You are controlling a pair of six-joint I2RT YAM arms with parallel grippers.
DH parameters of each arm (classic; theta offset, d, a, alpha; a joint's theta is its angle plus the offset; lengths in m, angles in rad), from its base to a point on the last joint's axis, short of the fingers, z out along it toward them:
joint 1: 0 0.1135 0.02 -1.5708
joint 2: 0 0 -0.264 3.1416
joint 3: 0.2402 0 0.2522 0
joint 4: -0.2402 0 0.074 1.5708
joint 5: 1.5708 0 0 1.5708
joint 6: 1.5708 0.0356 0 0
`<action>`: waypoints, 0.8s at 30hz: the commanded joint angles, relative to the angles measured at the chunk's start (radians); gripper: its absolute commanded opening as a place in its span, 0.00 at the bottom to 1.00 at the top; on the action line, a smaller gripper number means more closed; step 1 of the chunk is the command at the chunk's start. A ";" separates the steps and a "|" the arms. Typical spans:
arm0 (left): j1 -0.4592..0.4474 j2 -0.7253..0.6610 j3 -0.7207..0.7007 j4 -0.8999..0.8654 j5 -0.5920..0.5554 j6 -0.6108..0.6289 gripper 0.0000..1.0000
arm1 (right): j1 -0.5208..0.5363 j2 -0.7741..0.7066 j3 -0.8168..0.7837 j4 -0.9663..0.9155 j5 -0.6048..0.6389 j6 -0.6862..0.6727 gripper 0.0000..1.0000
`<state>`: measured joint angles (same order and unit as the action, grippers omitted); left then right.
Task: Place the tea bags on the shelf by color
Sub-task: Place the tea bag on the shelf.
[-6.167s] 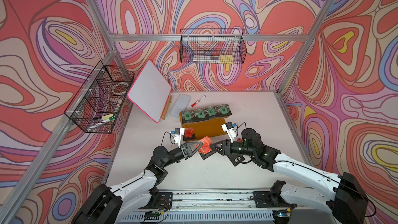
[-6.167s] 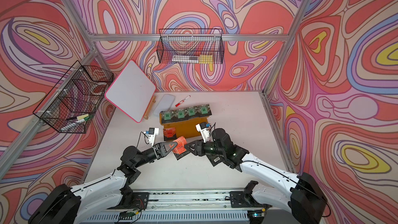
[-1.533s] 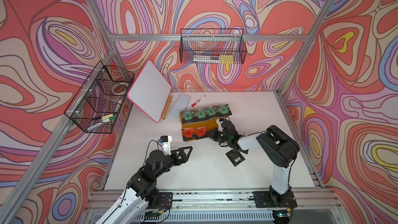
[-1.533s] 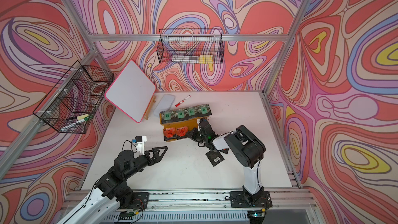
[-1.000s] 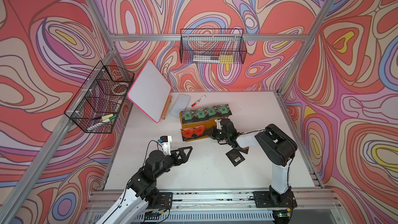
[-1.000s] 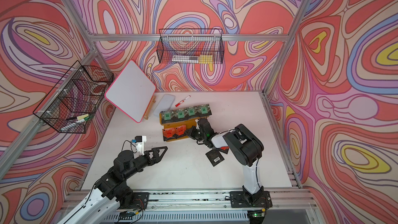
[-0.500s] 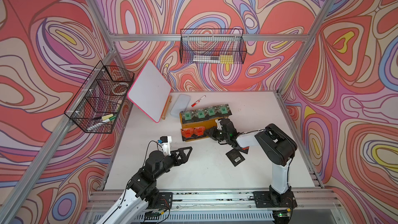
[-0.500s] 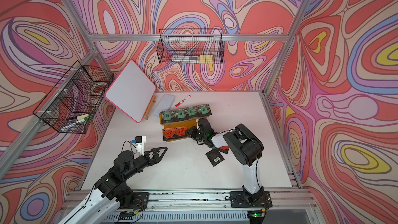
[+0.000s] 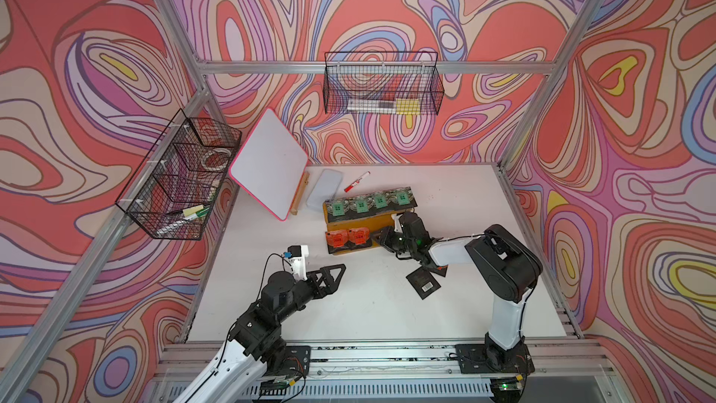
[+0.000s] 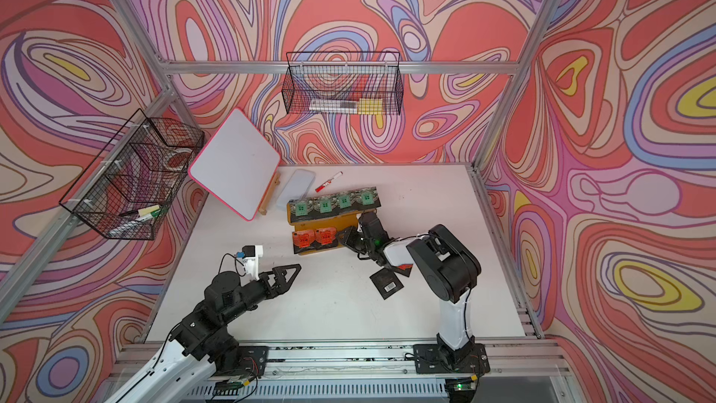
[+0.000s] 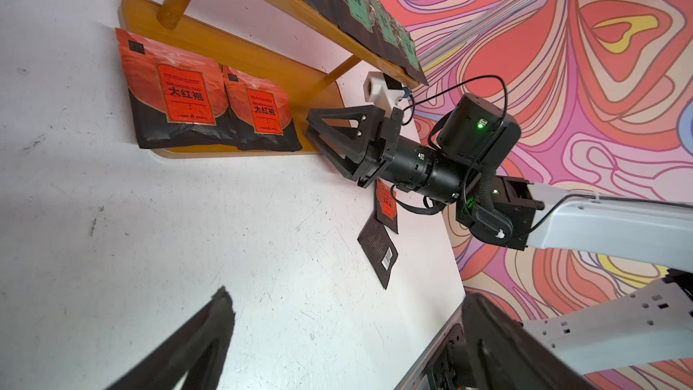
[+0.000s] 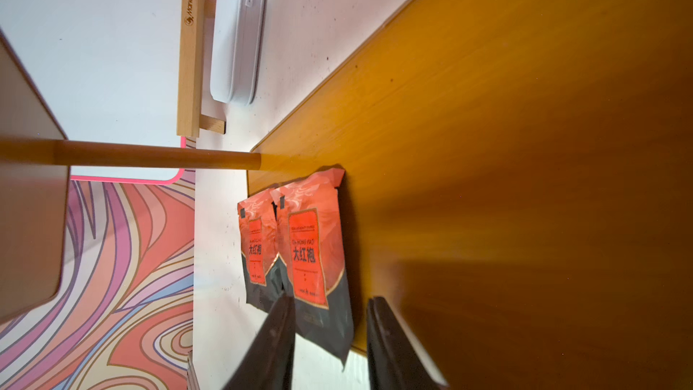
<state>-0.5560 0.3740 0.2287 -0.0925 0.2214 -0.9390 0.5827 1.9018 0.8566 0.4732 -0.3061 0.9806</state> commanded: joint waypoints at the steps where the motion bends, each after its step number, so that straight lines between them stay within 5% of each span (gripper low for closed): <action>1: -0.002 0.009 -0.002 0.001 0.017 0.007 0.99 | -0.004 -0.074 -0.047 -0.033 0.032 -0.015 0.35; 9: -0.011 0.141 0.018 0.093 0.114 -0.006 0.99 | -0.004 -0.324 -0.155 -0.237 0.102 -0.057 0.39; 16: -0.051 0.206 0.012 0.167 0.092 -0.018 0.99 | -0.004 -0.579 -0.254 -0.459 0.191 -0.085 0.44; 24: -0.101 0.255 0.021 0.216 0.063 -0.027 0.99 | -0.004 -0.703 -0.258 -0.669 0.272 -0.116 0.45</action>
<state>-0.6308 0.6102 0.2291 0.0647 0.3027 -0.9611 0.5827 1.2457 0.6060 -0.0563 -0.1066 0.8948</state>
